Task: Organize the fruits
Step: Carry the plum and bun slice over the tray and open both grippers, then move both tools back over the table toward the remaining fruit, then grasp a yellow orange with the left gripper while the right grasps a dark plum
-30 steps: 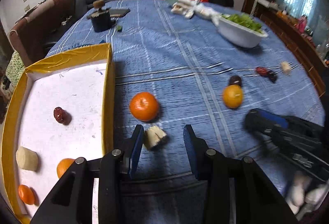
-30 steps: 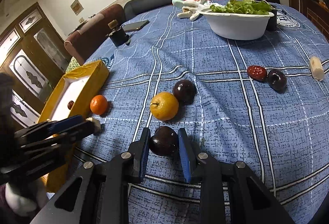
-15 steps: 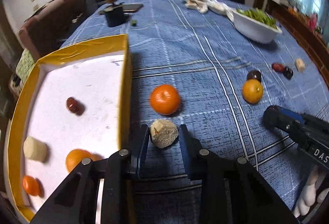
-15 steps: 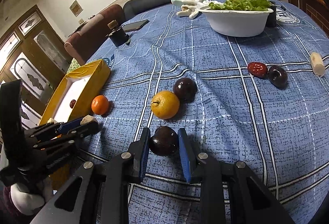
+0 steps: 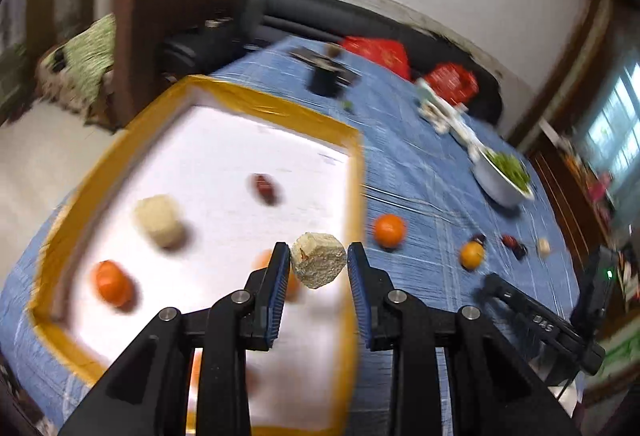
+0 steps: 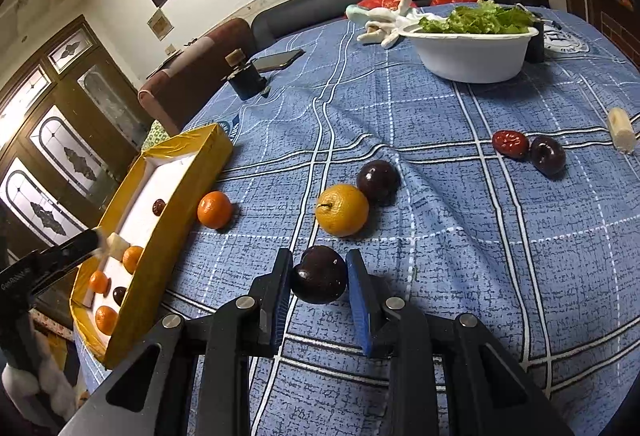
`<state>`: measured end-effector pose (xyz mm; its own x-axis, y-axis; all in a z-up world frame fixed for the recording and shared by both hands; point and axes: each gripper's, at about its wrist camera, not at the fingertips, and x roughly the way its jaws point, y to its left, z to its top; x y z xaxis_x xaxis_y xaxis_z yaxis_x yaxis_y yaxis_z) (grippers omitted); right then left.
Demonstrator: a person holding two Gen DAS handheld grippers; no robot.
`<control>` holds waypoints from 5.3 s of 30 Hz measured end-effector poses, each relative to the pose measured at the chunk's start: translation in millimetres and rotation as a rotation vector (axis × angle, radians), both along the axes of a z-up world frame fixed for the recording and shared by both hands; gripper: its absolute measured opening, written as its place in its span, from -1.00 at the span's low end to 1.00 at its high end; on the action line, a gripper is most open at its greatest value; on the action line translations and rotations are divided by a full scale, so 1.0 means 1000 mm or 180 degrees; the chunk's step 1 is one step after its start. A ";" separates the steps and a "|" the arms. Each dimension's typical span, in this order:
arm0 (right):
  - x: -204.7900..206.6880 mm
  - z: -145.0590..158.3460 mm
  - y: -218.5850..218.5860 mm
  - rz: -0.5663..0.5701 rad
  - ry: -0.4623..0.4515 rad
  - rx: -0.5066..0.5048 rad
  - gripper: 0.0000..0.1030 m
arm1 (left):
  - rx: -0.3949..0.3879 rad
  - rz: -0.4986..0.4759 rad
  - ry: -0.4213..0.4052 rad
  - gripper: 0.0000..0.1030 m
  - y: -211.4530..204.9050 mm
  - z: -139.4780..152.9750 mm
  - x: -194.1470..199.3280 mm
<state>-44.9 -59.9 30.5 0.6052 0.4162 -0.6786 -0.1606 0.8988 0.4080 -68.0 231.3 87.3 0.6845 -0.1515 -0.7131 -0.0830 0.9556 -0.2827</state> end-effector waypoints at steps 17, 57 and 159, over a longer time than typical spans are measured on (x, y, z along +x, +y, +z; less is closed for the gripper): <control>0.005 0.040 0.174 0.1346 0.0403 0.0682 -0.40 | -0.0559 0.0518 0.0089 -0.44 0.109 -0.039 -0.018; -0.017 0.048 -0.062 -0.0381 0.0051 -0.0160 0.25 | -0.0525 -0.0414 0.0103 0.75 -0.013 0.008 -0.044; 0.063 -0.012 -0.146 -0.0848 0.0035 -0.0389 -0.09 | 0.0577 -0.1360 0.0220 0.93 -0.209 -0.037 0.080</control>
